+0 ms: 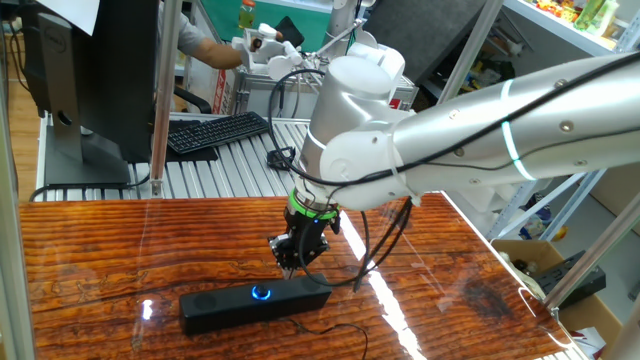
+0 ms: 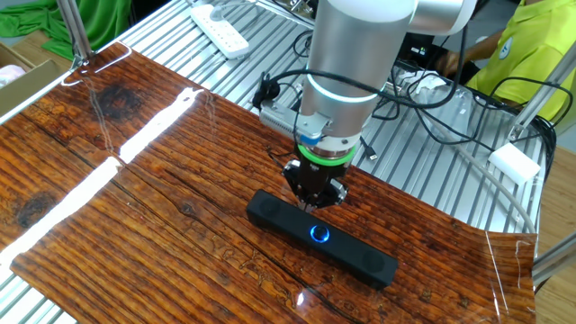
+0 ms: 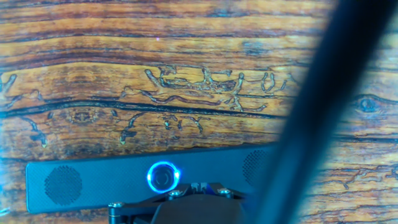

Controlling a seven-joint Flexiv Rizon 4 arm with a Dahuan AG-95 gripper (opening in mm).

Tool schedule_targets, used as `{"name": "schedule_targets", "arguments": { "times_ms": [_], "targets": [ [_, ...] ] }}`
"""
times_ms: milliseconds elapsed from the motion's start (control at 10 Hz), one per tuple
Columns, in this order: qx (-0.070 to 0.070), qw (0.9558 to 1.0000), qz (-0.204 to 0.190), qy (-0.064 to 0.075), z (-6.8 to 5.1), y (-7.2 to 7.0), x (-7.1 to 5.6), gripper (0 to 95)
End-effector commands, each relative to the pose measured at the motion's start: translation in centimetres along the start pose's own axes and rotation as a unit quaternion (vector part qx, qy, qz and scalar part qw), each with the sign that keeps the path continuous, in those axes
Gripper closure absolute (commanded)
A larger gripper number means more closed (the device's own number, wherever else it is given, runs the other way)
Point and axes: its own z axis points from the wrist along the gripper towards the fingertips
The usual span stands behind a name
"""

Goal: Turn the knob to increase the volume of the speaker

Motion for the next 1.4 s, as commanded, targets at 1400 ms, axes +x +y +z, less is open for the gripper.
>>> {"name": "schedule_targets", "arguments": {
  "times_ms": [1400],
  "targets": [
    [0.001,1.0000,0.000,0.001,0.09,0.09,-0.20,95.0]
  ]
}}
